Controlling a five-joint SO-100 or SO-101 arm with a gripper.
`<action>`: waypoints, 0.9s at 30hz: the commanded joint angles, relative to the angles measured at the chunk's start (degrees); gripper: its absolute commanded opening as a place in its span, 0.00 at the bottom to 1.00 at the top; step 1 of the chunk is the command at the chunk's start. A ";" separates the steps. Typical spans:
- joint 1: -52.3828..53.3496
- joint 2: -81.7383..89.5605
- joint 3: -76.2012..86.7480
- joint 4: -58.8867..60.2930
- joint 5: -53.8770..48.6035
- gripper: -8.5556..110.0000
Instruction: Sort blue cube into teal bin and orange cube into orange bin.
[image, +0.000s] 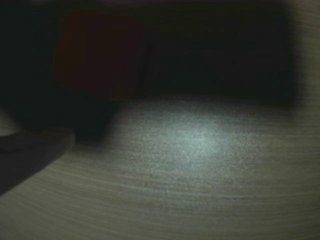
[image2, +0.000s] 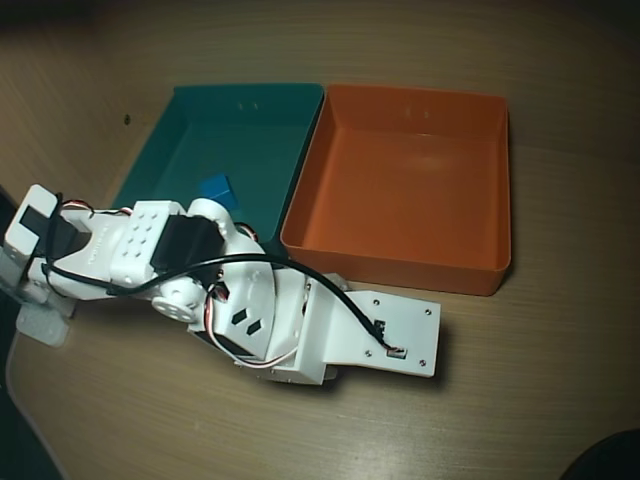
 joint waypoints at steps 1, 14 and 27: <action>-0.26 0.79 -4.13 -3.43 2.37 0.39; -0.62 -2.46 -2.99 -9.76 4.22 0.39; -0.62 -2.72 -2.81 -9.67 4.22 0.32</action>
